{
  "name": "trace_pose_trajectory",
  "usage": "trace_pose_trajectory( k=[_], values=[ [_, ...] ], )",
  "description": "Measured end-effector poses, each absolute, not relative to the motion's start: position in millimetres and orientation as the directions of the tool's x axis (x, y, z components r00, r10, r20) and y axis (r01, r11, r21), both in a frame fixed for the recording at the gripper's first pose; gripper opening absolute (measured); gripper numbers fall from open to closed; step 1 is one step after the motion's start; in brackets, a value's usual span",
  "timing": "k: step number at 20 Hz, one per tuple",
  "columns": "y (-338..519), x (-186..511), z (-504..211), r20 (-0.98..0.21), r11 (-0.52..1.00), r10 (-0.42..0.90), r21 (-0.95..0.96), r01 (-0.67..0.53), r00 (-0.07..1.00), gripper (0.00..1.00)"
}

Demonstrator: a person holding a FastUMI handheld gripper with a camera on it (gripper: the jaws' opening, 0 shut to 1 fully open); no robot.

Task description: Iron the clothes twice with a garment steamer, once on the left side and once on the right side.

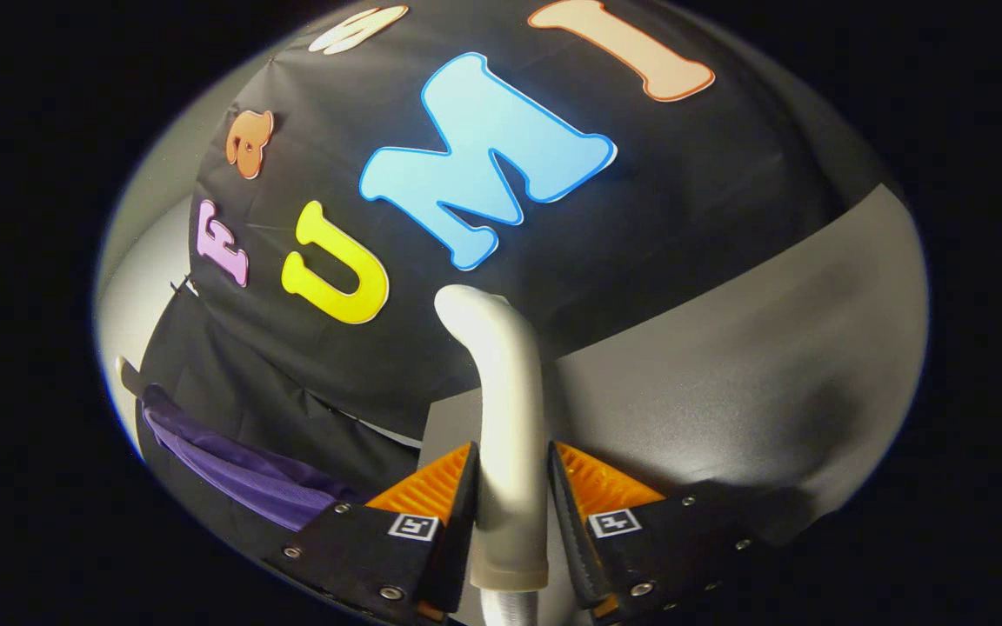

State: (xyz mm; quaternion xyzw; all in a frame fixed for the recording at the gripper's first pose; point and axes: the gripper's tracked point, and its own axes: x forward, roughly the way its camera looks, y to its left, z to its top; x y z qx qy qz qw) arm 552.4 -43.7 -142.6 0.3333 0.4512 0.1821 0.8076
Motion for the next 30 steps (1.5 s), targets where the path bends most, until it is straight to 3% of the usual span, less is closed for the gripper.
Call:
trace_pose_trajectory(
  k=[3,6,15,24,30],
  values=[
    [-44,549,-134,-0.594,0.701,0.592,0.713,0.017,0.545,0.38],
    [-46,546,-103,-0.521,0.684,0.584,0.729,-0.032,0.622,0.35],
    [-38,461,-80,-0.484,0.780,0.517,0.607,-0.156,0.706,0.34],
    [-15,381,-2,-0.355,0.868,0.388,0.451,-0.207,0.851,0.34],
    [28,306,65,-0.209,0.924,0.288,0.315,-0.215,0.934,0.34]
  ],
)
